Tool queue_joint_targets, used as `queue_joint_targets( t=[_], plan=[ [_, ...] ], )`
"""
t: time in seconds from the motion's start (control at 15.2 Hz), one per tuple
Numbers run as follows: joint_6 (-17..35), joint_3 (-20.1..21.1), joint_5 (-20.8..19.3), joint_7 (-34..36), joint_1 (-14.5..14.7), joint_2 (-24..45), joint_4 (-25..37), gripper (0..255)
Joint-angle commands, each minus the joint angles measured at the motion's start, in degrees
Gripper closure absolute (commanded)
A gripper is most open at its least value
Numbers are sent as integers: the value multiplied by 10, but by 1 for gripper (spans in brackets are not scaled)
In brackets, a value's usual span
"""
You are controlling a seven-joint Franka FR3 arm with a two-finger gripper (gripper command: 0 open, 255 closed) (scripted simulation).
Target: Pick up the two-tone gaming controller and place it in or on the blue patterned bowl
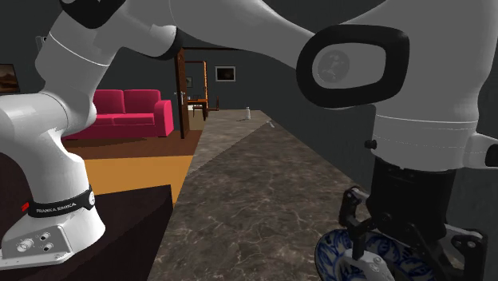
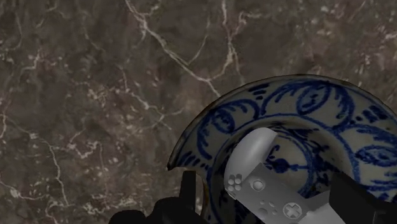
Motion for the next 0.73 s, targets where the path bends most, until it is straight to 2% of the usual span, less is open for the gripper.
queue_joint_targets(
  t=[0.0, 0.07, 0.33, 0.66],
  plan=[
    [0, 0, 0, 0, 0, 0, 0, 0],
    [0, 0, 0, 0, 0, 0, 0, 0],
    [-56, -9, -13, 8, 3, -27, 31, 0],
    [-56, -9, -13, 8, 2, -27, 31, 0]
  ],
)
